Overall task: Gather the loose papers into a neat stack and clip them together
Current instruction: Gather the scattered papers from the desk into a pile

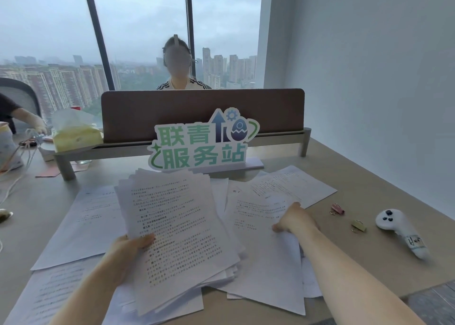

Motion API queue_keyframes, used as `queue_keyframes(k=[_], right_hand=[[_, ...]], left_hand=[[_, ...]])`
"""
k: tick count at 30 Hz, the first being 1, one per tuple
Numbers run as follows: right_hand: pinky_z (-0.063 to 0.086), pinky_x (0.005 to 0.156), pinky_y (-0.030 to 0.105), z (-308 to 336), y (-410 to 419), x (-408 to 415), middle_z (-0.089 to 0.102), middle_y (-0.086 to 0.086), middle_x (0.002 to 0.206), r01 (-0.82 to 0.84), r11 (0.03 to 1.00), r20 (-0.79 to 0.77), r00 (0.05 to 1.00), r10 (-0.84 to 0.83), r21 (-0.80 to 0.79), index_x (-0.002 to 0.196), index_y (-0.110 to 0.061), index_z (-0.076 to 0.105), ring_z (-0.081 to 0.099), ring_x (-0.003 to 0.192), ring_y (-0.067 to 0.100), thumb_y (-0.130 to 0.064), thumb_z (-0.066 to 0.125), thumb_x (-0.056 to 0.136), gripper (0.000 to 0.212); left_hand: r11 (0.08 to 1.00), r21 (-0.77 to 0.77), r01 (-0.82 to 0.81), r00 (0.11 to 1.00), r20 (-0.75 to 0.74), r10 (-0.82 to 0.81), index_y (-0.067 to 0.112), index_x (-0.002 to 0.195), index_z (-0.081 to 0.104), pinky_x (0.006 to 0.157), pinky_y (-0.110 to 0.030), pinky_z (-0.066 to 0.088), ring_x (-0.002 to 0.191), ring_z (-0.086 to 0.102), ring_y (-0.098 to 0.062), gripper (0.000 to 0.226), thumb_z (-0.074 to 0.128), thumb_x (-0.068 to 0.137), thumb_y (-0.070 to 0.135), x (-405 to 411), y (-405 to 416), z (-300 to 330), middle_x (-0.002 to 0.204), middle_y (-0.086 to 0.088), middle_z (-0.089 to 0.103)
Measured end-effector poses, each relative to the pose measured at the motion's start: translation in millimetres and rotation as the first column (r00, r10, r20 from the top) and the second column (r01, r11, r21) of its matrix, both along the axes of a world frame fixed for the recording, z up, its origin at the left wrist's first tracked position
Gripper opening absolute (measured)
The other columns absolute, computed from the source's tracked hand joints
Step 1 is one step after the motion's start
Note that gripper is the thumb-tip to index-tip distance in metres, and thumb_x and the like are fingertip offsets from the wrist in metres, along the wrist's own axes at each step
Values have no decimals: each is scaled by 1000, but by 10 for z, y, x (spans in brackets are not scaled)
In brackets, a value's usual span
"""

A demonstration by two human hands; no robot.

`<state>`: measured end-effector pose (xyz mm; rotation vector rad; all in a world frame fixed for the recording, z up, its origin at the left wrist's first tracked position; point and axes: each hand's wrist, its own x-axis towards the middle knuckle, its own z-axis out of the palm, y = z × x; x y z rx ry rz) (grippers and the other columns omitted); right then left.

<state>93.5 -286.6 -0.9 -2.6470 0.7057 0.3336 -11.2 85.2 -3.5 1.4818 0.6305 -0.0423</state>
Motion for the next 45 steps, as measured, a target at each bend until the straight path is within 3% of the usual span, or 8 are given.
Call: queue_keyframes(k=[7, 13, 20, 28, 33, 37, 40, 45], right_hand=[[47, 62, 28, -113, -149, -18, 67, 5, 82, -39, 959, 280, 959, -43, 282, 99, -10, 64, 64, 74, 25, -17, 68, 80, 20], [47, 70, 33, 148, -285, 111, 64, 2, 96, -129, 918, 571, 813, -119, 375, 95, -14, 59, 61, 89, 27, -15, 66, 83, 14], [53, 83, 42, 245, -393, 291, 66, 2, 99, -93, 864, 640, 712, -290, 495, 100, -12, 58, 63, 92, 28, -14, 67, 83, 19], [42, 69, 31, -2, -399, 441, 65, 17, 111, 138, 794, 487, 724, -489, 592, 109, -3, 57, 57, 87, 31, -6, 58, 86, 24], [44, 100, 42, -93, -349, 528, 48, 21, 132, 277, 892, 264, 886, -381, 358, 131, -5, 38, 45, 121, 38, -27, 68, 77, 65], [36, 102, 42, 37, -179, 522, 38, 23, 141, 273, 944, 159, 940, -303, 183, 144, -10, 23, 33, 131, 38, -58, 77, 69, 104], [33, 107, 44, 2, -107, 610, 30, 25, 146, 250, 966, 115, 960, -257, 70, 154, -16, 4, 27, 135, 42, -53, 79, 68, 120], [39, 104, 43, 76, -39, 702, 26, 27, 145, 251, 967, 85, 963, -254, 46, 155, -17, 0, 32, 131, 41, -31, 75, 79, 107]], left_hand=[[1000, -15, 2, 1000, 15, -1, 1, 89, 63, 61, -41, 55, 72, 67, -37, 7, 67, 84, 0, 24, -26, 30, 81, -21, 70], [1000, -21, -1, 999, 35, 2, 1, 87, 62, 52, -36, 54, 68, 66, -34, 4, 66, 86, 0, 84, -69, 92, 72, -18, 70], [1000, 0, 9, 999, 41, -9, 1, 86, 62, 47, -35, 55, 67, 67, -34, 4, 65, 86, -2, 155, -72, 86, 60, -14, 71], [1000, -11, -1, 1000, 19, 1, -1, 86, 63, 62, -40, 54, 72, 66, -37, 4, 66, 85, -4, 236, -53, 11, 79, -19, 70], [1000, 1, -1, 1000, -4, 1, -4, 94, 65, 68, -46, 56, 74, 69, -40, 13, 69, 82, -3, 272, -1, -54, 81, -23, 72], [1000, -20, -3, 1000, -16, 3, -5, 95, 65, 67, -48, 57, 74, 69, -41, 15, 69, 81, -3, 288, 6, -86, 83, -25, 72], [1000, -26, -5, 1000, -20, 5, -7, 99, 65, 75, -53, 55, 80, 69, -45, 19, 70, 80, -3, 296, 17, -109, 88, -28, 72], [1000, -10, 3, 1000, -22, -4, -8, 96, 66, 70, -49, 57, 75, 70, -43, 18, 70, 80, -4, 321, 23, -138, 81, -26, 73]])
